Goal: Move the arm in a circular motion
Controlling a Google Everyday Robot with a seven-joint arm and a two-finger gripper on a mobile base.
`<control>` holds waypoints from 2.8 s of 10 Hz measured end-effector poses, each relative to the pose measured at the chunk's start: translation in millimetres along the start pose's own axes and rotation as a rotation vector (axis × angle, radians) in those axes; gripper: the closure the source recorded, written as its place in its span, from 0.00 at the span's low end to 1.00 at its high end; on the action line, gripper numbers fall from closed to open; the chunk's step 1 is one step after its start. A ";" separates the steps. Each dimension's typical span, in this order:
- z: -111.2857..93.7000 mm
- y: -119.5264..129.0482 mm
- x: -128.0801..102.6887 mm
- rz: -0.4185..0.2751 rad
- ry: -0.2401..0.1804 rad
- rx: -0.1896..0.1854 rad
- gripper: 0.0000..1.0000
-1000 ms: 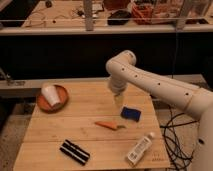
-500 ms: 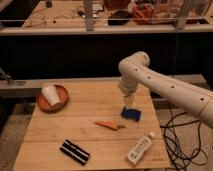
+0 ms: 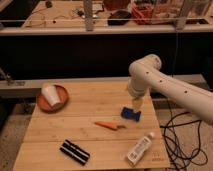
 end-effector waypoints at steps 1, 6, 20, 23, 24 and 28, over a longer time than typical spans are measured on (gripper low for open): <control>-1.8 8.9 5.9 0.006 0.003 -0.002 0.20; -7.1 32.4 -5.4 0.007 0.014 -0.010 0.20; 3.5 67.5 -98.5 -0.177 0.037 -0.018 0.20; 5.4 62.1 -134.5 -0.234 0.044 -0.017 0.20; 5.9 58.8 -141.1 -0.250 0.046 -0.019 0.20; 7.2 46.5 -159.4 -0.312 0.058 -0.023 0.20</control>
